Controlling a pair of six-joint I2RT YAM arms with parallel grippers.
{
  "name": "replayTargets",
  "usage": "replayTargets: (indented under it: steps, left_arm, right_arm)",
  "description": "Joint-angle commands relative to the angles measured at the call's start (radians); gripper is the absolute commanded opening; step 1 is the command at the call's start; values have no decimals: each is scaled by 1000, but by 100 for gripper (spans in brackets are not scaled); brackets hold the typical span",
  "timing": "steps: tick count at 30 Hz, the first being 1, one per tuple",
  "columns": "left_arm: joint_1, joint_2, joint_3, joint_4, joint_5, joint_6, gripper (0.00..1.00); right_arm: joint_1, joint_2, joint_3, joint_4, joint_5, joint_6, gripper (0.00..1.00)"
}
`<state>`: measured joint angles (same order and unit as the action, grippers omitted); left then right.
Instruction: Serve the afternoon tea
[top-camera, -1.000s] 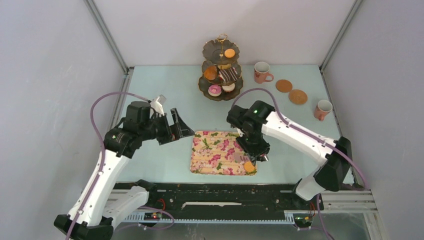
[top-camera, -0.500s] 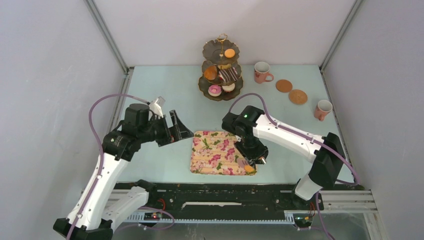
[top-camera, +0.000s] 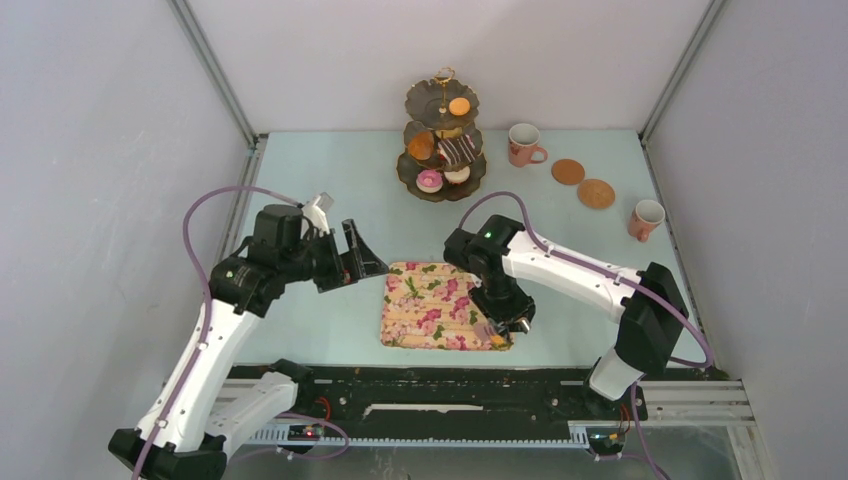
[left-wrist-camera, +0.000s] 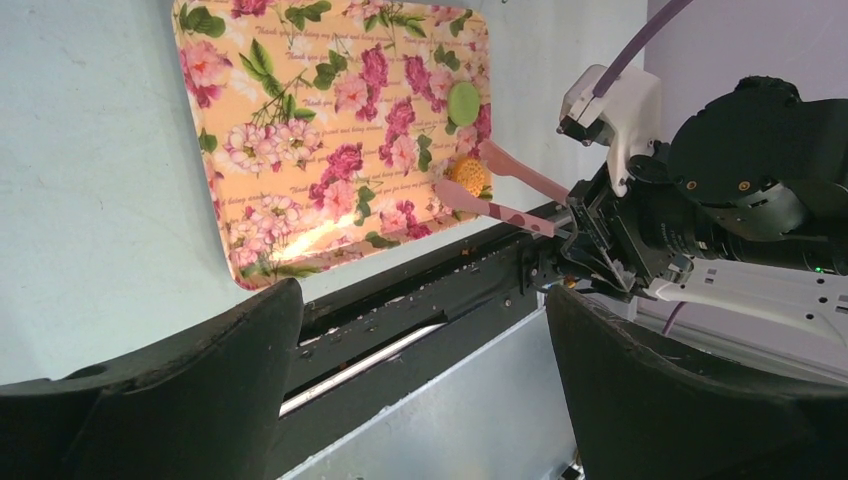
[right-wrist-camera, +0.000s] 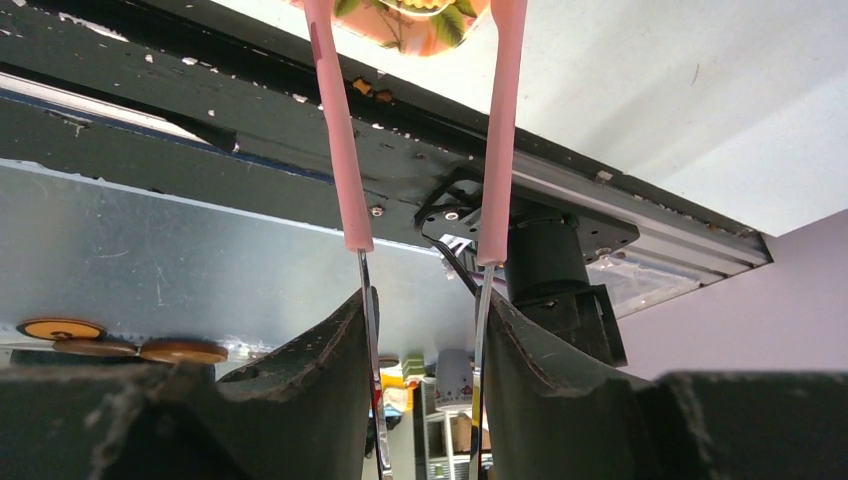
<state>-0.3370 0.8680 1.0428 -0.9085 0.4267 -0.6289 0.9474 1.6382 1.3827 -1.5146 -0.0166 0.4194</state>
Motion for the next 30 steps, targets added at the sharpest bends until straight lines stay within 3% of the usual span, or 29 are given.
replayTargets:
  steps: [1,30]
  left_arm:
    - [4,7,22,-3,23,19,98]
    - [4,15,19,-3,28,22,98]
  right_arm:
    - [-5,-1,-16,14,-23,19,43]
    - [23,-85,-102,20,-58,81,41]
